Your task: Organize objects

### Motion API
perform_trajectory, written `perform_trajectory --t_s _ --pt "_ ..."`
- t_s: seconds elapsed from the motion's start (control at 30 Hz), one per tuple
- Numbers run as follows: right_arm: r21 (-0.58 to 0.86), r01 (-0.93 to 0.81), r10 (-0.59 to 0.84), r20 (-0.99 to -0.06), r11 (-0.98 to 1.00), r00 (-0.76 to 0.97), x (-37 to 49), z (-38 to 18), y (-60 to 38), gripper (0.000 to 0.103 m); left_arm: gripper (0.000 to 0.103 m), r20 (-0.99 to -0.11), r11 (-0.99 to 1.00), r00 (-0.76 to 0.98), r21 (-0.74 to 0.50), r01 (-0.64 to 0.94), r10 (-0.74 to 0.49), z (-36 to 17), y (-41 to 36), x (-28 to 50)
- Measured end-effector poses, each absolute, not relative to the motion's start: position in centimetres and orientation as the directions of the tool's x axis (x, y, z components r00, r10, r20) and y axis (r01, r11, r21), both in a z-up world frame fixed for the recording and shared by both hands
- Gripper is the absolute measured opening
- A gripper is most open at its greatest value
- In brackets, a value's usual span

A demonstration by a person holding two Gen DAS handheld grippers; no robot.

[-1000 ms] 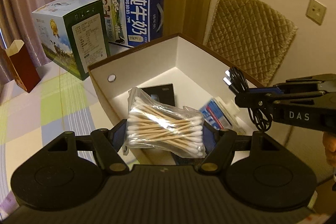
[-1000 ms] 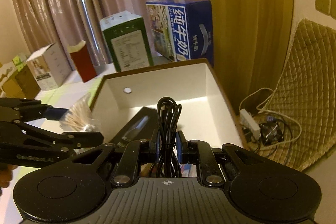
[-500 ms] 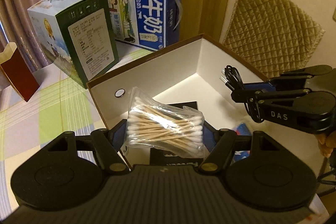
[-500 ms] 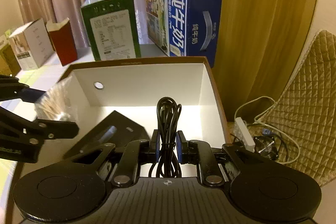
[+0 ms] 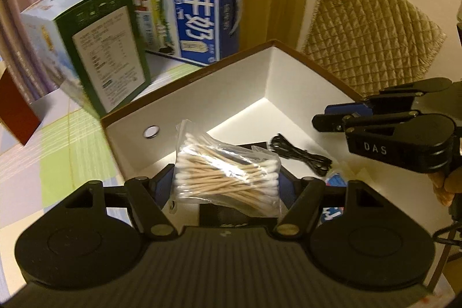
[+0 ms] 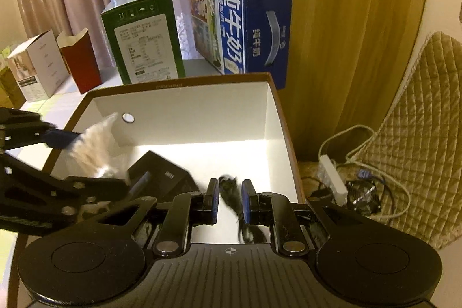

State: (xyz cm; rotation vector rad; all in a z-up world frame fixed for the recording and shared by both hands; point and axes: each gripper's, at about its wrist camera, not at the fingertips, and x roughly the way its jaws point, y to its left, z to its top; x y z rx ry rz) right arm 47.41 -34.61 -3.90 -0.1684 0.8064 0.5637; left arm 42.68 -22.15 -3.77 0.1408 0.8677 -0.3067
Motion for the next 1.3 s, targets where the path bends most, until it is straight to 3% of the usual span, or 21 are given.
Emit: perform_trajectory --t_s 0.33,0.4,0.57,0.77,0.83,0.9,1.13,1.2,1.3 --pt "0.100 -0.508 0.414 -0.722 0.855 0.555 45.5 -3.3 -36.5 0.012 0.069 -0.758 0.907 0.589 -0.007 0.422 -0.280 -4.1 -25.3 42.5" --pt "0.110 -0.504 0.418 -0.721 0.857 0.553 45.2 -3.1 -36.7 0.012 0.082 -0.749 0.899 0.599 0.010 0.439 -0.284 -4.0 -25.9 42.4" --pt "0.130 -0.499 0.428 -0.719 0.857 0.547 44.4 -3.0 -37.2 0.012 0.100 -0.738 0.888 0.618 0.056 0.456 -0.271 -3.7 -26.6 42.0" --pt "0.150 -0.506 0.446 -0.717 0.849 0.536 43.4 -2.7 -37.2 0.016 0.100 -0.745 0.892 0.614 0.057 0.448 -0.260 -3.4 -25.9 41.2" --pt "0.153 -0.507 0.449 -0.714 0.848 0.537 43.0 -2.6 -37.2 0.024 0.100 -0.749 0.897 0.612 0.052 0.438 -0.255 -3.2 -25.5 40.9" --pt "0.154 -0.506 0.452 -0.709 0.849 0.542 42.5 -2.3 -37.2 0.040 0.100 -0.753 0.904 0.610 0.047 0.425 -0.248 -3.1 -25.1 40.5" --pt "0.157 -0.498 0.453 -0.696 0.853 0.557 40.7 -1.5 -37.6 0.071 0.100 -0.761 0.927 0.610 0.030 0.373 -0.221 -2.2 -23.7 39.3" --pt "0.155 -0.483 0.443 -0.694 0.862 0.567 40.1 -1.2 -37.9 0.090 0.100 -0.762 0.933 0.611 0.023 0.360 -0.217 -1.8 -23.3 38.8" --pt "0.175 -0.481 0.459 -0.679 0.859 0.573 39.1 -0.6 -38.3 0.097 0.100 -0.763 0.942 0.613 0.016 0.334 -0.204 -1.2 -22.8 38.0"
